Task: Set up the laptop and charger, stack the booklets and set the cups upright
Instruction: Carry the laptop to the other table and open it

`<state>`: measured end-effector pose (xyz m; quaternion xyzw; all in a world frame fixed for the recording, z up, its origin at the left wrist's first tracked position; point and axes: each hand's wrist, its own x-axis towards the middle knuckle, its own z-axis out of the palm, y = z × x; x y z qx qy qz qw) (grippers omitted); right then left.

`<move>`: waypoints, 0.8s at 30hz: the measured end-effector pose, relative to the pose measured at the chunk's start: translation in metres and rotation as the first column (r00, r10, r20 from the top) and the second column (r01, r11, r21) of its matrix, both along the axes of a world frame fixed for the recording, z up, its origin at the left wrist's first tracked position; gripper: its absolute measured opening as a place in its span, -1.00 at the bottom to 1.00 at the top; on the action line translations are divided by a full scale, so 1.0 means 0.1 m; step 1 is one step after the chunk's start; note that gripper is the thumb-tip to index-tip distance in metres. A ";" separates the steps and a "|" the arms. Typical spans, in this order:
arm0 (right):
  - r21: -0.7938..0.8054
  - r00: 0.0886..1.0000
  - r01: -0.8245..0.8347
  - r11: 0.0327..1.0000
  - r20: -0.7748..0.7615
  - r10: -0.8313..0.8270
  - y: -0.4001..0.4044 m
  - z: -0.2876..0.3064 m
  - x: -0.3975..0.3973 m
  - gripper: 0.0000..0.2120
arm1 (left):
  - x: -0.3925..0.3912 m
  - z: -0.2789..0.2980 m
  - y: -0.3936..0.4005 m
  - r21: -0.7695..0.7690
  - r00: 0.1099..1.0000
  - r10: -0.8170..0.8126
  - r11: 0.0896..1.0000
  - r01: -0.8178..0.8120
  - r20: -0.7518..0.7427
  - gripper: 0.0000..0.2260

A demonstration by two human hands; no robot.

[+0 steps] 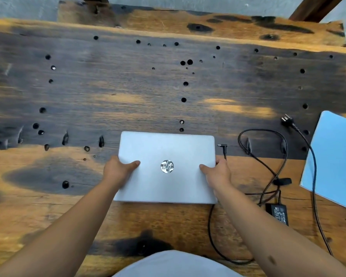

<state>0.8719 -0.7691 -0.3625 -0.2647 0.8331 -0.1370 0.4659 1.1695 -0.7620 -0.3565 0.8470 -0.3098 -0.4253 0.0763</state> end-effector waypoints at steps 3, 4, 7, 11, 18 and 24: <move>0.013 0.999 0.035 0.999 -0.002 -0.035 -0.01 0.01 0.02 -0.61 | -0.05 -0.01 0.01 -0.037 1.000 0.004 0.999 -0.003 0.029 -0.46; 0.018 0.998 0.062 0.998 0.011 -0.063 -0.01 0.01 0.04 -0.62 | -0.08 -0.01 0.00 -0.049 0.999 0.021 0.999 -0.019 0.046 -0.45; 0.017 0.994 0.108 0.994 0.033 -0.108 -0.01 0.03 0.09 -0.61 | -0.13 0.00 0.01 -0.079 0.995 0.069 0.995 -0.063 0.074 -0.43; 0.015 0.997 0.079 0.997 -0.024 -0.079 0.02 0.06 0.15 -0.53 | -0.15 -0.01 0.04 -0.082 0.993 0.072 0.995 -0.064 0.096 -0.42; 0.049 0.998 -0.005 0.999 -0.065 0.009 0.07 0.11 0.15 -0.46 | -0.18 -0.05 0.14 -0.117 0.993 0.050 0.992 -0.037 0.111 -0.47; 0.039 0.998 -0.064 0.997 0.018 0.063 0.08 0.15 0.04 -0.50 | -0.13 -0.04 0.18 -0.080 0.998 0.007 0.997 -0.002 0.061 -0.47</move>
